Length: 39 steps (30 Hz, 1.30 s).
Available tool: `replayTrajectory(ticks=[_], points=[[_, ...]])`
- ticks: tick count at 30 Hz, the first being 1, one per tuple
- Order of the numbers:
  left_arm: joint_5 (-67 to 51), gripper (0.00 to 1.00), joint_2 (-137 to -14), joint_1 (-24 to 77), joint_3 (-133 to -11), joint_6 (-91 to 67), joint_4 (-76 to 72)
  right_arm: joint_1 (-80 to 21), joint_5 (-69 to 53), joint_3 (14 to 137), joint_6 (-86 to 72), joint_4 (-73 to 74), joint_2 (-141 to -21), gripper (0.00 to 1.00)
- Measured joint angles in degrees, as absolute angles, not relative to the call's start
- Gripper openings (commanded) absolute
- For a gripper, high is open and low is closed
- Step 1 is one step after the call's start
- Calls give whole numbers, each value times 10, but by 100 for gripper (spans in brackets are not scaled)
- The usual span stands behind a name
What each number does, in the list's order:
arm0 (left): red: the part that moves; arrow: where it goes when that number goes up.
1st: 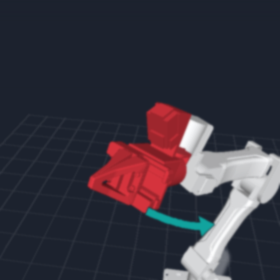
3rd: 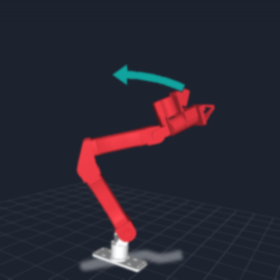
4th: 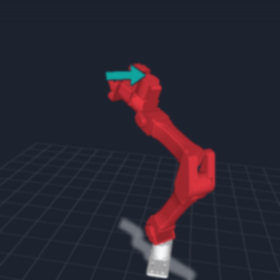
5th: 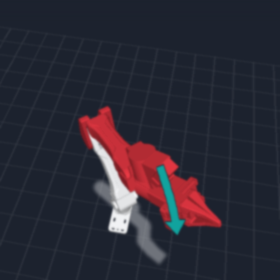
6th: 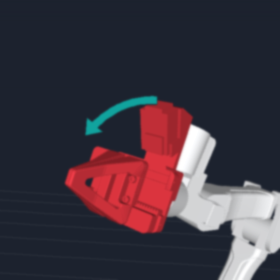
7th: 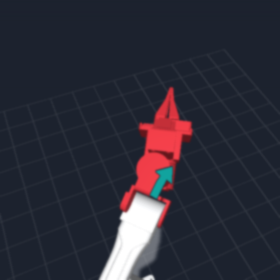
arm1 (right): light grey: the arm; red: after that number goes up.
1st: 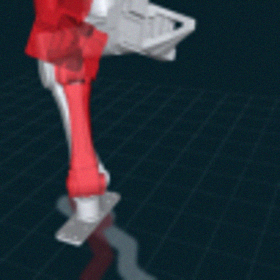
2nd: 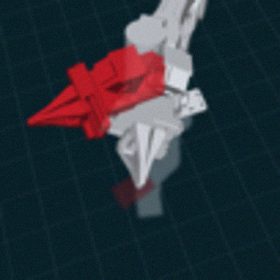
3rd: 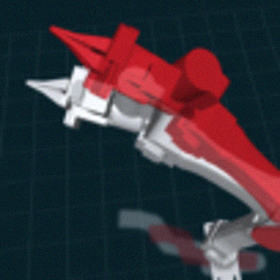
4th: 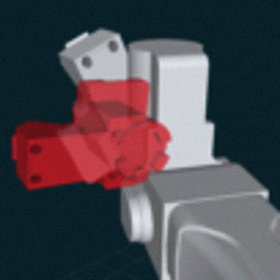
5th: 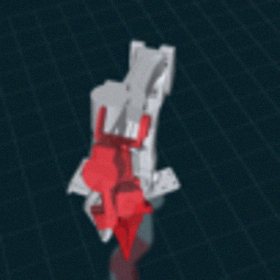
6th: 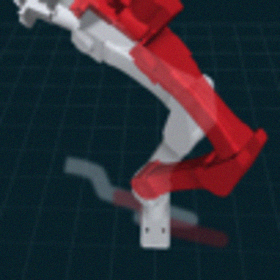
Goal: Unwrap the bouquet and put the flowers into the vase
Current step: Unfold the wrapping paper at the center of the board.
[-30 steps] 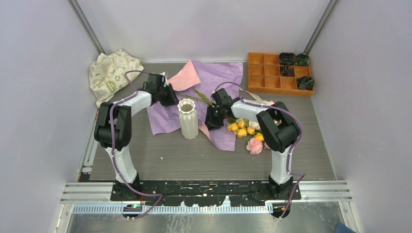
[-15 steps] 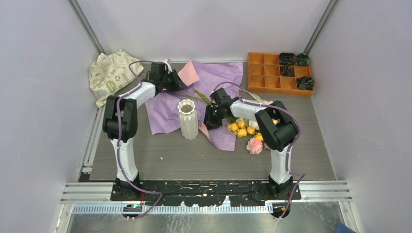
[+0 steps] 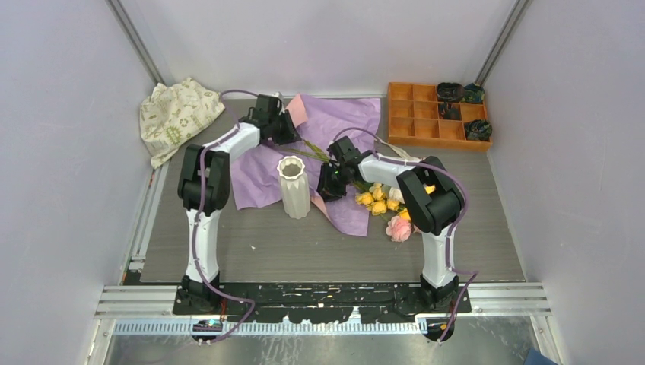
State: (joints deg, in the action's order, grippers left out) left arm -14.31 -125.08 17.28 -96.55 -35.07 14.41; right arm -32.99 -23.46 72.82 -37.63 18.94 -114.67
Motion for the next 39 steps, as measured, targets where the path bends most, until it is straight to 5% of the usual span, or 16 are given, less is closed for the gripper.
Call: replayTrajectory(ticks=[23,31,39], points=[[60,27,-1338,21,-1105,-299,247,-332,-185,720,-361,224,-1120,40],[33,26,-1270,-11,-994,-316,211,-332,-148,719,-342,258,-1101,42],[-86,27,-1082,-13,-716,-361,101,-332,-98,713,-326,303,-1042,47]])
